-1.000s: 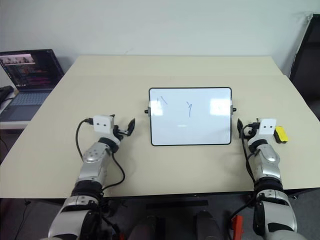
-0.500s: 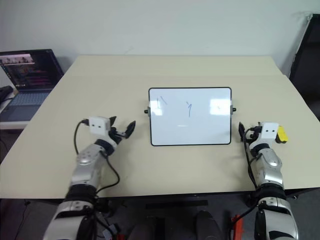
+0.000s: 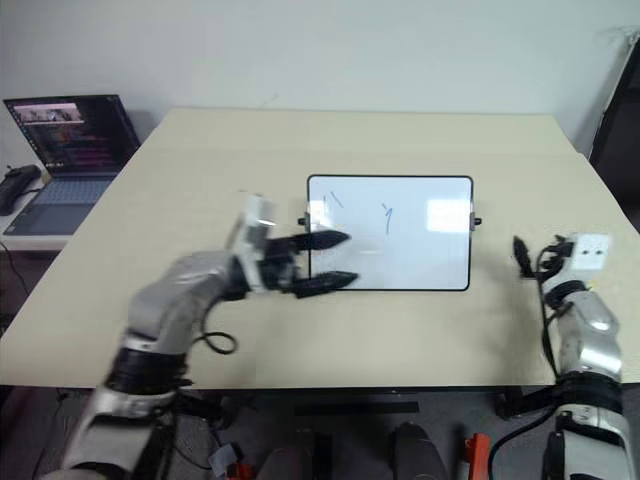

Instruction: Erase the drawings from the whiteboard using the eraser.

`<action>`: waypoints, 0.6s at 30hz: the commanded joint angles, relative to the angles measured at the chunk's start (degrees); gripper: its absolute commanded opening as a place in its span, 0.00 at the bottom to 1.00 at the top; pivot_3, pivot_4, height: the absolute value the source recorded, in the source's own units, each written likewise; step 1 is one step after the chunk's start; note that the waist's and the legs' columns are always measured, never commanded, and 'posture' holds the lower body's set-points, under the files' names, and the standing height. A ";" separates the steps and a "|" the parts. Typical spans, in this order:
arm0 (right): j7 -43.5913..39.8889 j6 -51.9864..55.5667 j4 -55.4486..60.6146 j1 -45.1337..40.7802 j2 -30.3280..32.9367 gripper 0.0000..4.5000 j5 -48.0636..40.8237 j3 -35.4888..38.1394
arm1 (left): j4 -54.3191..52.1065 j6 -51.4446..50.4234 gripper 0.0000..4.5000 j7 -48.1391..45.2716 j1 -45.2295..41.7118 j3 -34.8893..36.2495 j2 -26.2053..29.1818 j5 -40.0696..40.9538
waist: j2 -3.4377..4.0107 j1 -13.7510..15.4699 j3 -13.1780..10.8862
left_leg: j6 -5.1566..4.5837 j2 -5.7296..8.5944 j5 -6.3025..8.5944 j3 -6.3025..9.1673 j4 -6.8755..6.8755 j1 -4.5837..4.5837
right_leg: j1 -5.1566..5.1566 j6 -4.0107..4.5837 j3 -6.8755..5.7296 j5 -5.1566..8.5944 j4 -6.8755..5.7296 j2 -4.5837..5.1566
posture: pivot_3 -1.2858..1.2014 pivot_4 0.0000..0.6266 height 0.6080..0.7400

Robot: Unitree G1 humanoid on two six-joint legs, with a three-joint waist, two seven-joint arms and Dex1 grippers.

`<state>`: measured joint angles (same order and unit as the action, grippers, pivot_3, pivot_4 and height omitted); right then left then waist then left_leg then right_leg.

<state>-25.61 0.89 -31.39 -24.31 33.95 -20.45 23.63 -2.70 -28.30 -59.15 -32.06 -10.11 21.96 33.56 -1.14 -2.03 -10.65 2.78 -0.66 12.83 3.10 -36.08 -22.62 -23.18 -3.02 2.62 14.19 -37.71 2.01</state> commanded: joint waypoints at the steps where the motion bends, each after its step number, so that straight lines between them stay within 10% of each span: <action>1: -1.94 0.37 -3.94 -1.80 3.53 1.00 -0.97 2.53 | 1.43 2.67 1.00 0.77 -1.79 -1.21 -3.32 -2.15 | 0.00 -0.48 0.00 | 0.00 -0.01 0.00 -0.02 0.01 0.01 | 0.00 0.01 0.02 0.01 0.00 -0.02 | 0.52 0.24 1.00; 18: -10.43 2.61 -22.16 -9.39 11.15 1.00 3.40 -0.90 | -0.68 2.81 1.00 0.17 1.54 -3.13 -4.91 -5.20 | 0.01 -1.25 0.00 | -0.01 -0.03 0.00 -0.12 0.00 0.07 | 0.01 -0.15 0.16 0.10 0.00 -0.07 | 0.52 0.24 1.00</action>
<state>-35.88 3.32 -53.52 -32.37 43.17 -17.33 22.63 -0.65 -26.05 -59.21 -30.71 -13.44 17.47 28.33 -1.14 -3.28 -10.66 2.77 -0.70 12.83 2.98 -36.08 -22.55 -23.18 -3.17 2.79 14.28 -37.71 1.93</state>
